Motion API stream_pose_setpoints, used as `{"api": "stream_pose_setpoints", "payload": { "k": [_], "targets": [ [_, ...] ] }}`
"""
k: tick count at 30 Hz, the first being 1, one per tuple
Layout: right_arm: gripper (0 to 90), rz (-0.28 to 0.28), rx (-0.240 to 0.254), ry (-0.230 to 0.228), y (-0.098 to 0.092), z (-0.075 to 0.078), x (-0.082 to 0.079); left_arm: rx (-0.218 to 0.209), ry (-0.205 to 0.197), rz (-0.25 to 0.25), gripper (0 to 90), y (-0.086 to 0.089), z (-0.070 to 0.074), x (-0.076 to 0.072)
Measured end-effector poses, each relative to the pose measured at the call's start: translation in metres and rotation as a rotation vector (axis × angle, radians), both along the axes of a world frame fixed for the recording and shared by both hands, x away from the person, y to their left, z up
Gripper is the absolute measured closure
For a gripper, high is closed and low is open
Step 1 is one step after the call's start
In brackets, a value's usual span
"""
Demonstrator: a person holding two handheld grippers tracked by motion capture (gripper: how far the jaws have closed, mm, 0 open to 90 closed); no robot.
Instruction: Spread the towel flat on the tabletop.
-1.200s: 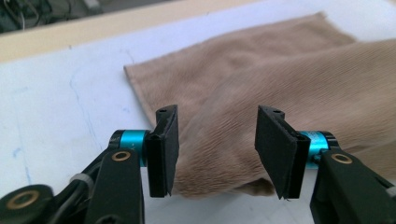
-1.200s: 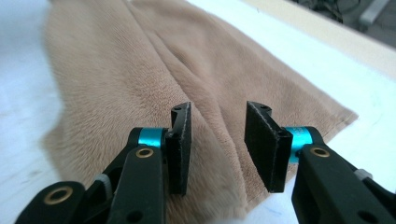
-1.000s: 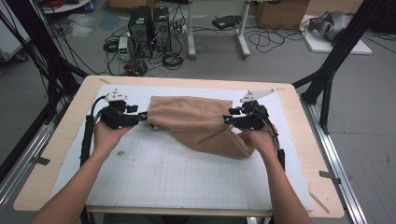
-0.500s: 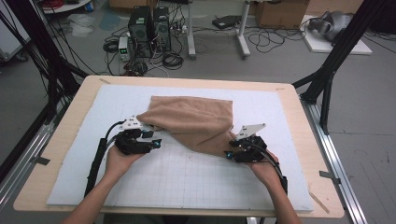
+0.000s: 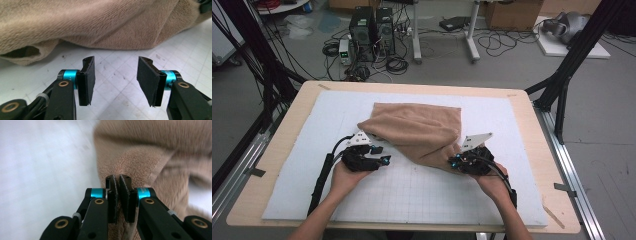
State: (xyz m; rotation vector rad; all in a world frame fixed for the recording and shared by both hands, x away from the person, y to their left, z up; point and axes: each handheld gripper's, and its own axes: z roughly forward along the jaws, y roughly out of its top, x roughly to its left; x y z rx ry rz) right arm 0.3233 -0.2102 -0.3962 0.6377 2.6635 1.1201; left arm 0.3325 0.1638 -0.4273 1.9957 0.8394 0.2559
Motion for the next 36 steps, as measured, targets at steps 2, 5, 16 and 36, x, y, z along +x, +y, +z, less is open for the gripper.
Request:
{"api": "stream_pose_setpoints", "payload": {
  "k": [2,5,16,36],
  "targets": [
    [85.4,0.032,0.028,-0.010,0.005,0.009,-0.005,0.002,0.011,0.000,48.7,0.000,-0.001,0.000],
    [85.4,0.075,0.065,-0.028,0.014,0.025,-0.012,-0.024,0.011,-0.009,48.5,-0.004,-0.001,0.000],
    [84.5,0.035,0.048,0.027,0.012,0.006,0.007,-0.044,0.062,0.066,54.7,-0.037,-0.022,0.027],
    [84.1,0.089,0.090,-0.015,0.022,0.014,-0.003,0.063,-0.105,0.046,86.1,-0.024,0.024,0.005]
  ]
}}
